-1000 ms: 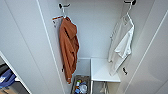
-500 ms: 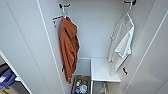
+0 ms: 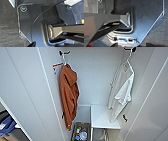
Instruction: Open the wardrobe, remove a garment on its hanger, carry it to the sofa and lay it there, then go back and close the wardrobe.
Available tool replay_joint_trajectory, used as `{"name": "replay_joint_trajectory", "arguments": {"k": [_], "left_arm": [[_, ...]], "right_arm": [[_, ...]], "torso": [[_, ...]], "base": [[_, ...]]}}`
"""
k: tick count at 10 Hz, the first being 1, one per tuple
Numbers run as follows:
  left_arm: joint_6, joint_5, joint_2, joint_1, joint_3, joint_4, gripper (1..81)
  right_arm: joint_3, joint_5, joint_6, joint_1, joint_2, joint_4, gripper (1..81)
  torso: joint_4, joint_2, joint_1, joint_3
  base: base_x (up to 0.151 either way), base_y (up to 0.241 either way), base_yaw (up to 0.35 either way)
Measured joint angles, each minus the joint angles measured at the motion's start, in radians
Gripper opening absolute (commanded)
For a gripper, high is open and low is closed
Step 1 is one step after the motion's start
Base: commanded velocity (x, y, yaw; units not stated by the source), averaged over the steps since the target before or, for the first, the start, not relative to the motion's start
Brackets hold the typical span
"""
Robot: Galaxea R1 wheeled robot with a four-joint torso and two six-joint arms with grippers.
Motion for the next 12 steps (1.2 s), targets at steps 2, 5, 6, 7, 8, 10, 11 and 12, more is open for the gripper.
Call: {"name": "replay_joint_trajectory", "arguments": {"k": [2,5,6,7,8,10,11,12], "left_arm": [[0.000,0.004,0.000,0.008,0.000,0.000,81.1],[0.000,-0.002,0.000,-0.002,0.000,0.000,81.1],[0.000,-0.001,0.000,0.003,0.000,0.000,81.1],[0.000,0.000,0.000,0.005,0.000,0.000,81.1],[0.000,-0.001,0.000,0.004,0.000,0.000,81.1],[0.000,-0.001,0.000,0.004,0.000,0.000,81.1],[0.000,-0.002,0.000,0.003,0.000,0.000,81.1],[0.000,-0.002,0.000,0.003,0.000,0.000,81.1]], "right_arm": [[0.000,0.002,-0.003,0.000,0.000,-0.004,81.1],[-0.001,0.013,-0.001,0.003,0.002,-0.005,81.1],[-0.001,0.021,0.000,0.000,0.002,-0.005,81.1],[-0.001,0.021,0.000,-0.001,0.002,-0.005,81.1],[-0.001,0.022,0.000,-0.001,0.002,-0.005,81.1],[-0.001,0.022,0.000,0.000,0.002,-0.005,81.1],[-0.002,0.022,0.000,0.000,0.001,-0.005,81.1],[-0.007,0.023,0.000,0.000,0.001,-0.005,81.1]], "torso": [[0.000,-0.001,-0.001,0.001],[0.000,-0.001,0.000,0.001],[0.000,-0.001,0.000,0.001],[0.000,-0.001,0.000,0.001],[0.000,-0.001,0.000,0.001],[0.000,-0.001,0.000,0.001],[0.000,-0.001,0.000,0.001],[0.000,-0.001,0.000,0.001]], "base": [[0.072,0.000,0.000],[0.076,0.000,0.000],[0.078,0.000,0.000],[0.080,0.000,0.000],[0.092,0.000,0.000],[0.098,0.000,0.000],[0.099,0.000,0.000],[0.099,0.000,0.000]]}}
